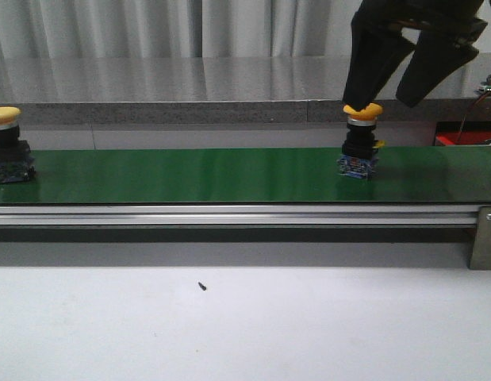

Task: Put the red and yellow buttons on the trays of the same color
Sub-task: 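Carry the yellow button toward the yellow tray with the right gripper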

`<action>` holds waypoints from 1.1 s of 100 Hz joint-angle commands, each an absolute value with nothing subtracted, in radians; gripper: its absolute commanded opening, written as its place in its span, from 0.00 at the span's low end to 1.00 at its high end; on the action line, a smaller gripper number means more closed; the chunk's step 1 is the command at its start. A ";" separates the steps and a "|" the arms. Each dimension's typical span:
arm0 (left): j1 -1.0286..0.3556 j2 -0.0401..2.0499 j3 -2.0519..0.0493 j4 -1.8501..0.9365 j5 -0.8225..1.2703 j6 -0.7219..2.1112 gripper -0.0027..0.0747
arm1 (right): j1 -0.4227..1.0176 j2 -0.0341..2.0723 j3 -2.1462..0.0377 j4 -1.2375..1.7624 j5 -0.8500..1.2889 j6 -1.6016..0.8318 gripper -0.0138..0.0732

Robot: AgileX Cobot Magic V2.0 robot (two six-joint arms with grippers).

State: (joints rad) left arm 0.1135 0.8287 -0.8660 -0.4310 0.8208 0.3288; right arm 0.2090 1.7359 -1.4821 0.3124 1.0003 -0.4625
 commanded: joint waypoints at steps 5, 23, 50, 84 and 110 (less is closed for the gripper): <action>0.106 0.821 -0.891 -0.460 0.770 0.329 0.01 | 0.209 1.747 -1.532 0.291 0.917 -0.491 0.91; 0.106 0.821 -0.891 -0.460 0.770 0.329 0.01 | 0.208 1.781 -1.532 0.263 0.888 -0.490 0.69; 0.106 0.827 -0.891 -0.460 0.770 0.329 0.01 | 0.174 1.766 -1.532 0.265 0.916 -0.435 0.26; 0.106 0.827 -0.891 -0.460 0.770 0.329 0.01 | -0.001 1.557 -1.408 0.264 0.945 -0.349 0.27; 0.106 0.827 -0.891 -0.460 0.770 0.329 0.01 | -0.249 1.430 -1.262 0.261 0.897 -0.341 0.27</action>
State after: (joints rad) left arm 0.1135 0.8287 -0.8660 -0.4310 0.8217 0.3288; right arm -0.1800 1.5003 -1.2712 0.2556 0.9550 -0.3428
